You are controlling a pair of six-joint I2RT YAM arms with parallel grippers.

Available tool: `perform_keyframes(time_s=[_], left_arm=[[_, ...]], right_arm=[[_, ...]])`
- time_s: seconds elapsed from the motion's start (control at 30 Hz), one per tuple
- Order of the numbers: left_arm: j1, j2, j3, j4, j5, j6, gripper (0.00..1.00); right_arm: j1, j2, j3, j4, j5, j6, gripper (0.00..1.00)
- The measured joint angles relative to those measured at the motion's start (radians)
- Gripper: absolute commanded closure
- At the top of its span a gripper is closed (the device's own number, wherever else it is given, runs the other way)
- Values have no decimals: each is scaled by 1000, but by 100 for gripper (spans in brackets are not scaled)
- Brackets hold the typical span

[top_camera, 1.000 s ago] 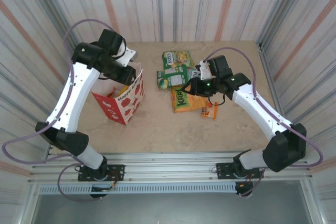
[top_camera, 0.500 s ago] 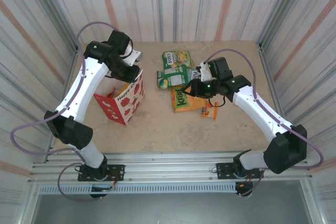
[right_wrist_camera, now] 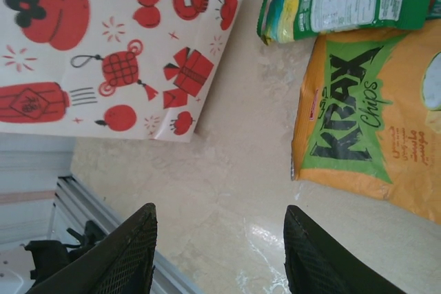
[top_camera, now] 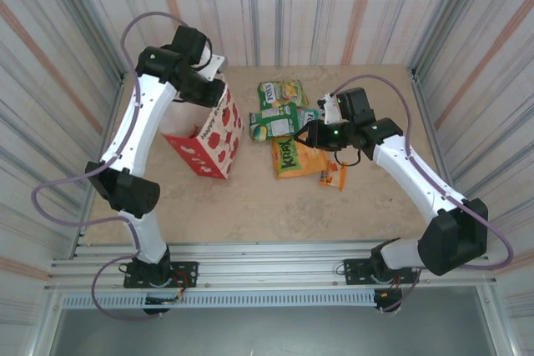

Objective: Place the snacks into the paper bag

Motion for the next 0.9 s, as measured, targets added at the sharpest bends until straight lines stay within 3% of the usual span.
perform_keyframes(time_s=[0.1, 0.23, 0.4, 0.57, 0.77, 0.9], left_arm=[[-2, 8, 1, 0, 7, -2, 50], [-1, 3, -1, 0, 8, -11, 43], [8, -50, -42, 3, 9, -24, 41], [14, -199, -132, 39, 34, -40, 38], [14, -418, -278, 92, 146, -44, 36], [14, -501, -400, 134, 241, -43, 37]], right_arm=[[-19, 0, 0, 0, 0, 0, 49], [-45, -1, 0, -5, -2, 0, 49], [-86, -16, -9, -42, -3, -6, 48], [-155, -53, -43, -117, 2, -19, 48], [-282, -67, -163, -163, -38, -61, 48], [-308, -32, -212, -127, -99, -95, 46]])
